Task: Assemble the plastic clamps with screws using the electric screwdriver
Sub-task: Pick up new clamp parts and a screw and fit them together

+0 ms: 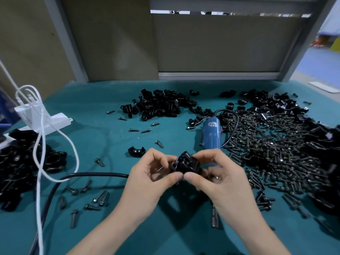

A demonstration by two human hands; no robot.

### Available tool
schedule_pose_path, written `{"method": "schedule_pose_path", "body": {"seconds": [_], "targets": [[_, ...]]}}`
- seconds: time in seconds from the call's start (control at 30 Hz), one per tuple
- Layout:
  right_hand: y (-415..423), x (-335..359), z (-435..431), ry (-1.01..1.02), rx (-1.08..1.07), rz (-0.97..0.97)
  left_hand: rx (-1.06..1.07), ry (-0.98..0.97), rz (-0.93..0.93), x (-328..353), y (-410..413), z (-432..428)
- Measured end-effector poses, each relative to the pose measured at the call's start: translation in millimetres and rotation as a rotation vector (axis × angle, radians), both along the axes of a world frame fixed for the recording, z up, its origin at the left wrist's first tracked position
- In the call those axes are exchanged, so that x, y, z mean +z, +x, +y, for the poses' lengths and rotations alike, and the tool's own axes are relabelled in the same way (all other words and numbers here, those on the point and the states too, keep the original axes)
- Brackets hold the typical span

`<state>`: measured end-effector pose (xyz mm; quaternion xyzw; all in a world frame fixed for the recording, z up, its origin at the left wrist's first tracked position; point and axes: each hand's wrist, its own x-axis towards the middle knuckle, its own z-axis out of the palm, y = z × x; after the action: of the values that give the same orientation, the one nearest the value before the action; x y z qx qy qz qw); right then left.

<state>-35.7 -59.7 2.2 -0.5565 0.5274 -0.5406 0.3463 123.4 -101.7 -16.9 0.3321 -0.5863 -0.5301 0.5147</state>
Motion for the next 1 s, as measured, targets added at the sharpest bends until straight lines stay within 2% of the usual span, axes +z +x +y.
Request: {"method": "schedule_pose_path", "body": {"seconds": [0.13,0.37,0.63,0.77,1.0], "targets": [[-3.0,0.9,-0.6,-0.03,0.003,0.077,0.072,-0.045,-0.155,0.0,3.3,-1.1],[-4.3,-1.1,-1.4,-0.044,0.056,0.108,-0.029,0.007,-0.126,3.0,1.7,0.9],[-7.6,-2.5,-3.9,-0.054,0.108,0.276,-0.061,-0.011,-0.315,3.2,6.0,-1.0],[-9.5,-4.2,-3.1,-0.03,0.09,0.337,-0.085,0.046,-0.284,-0.5,4.6,0.5],[-8.2,-5.4,-4.8,-0.052,0.137,0.286,-0.141,0.06,-0.285,0.9,13.8,-4.7]]}}
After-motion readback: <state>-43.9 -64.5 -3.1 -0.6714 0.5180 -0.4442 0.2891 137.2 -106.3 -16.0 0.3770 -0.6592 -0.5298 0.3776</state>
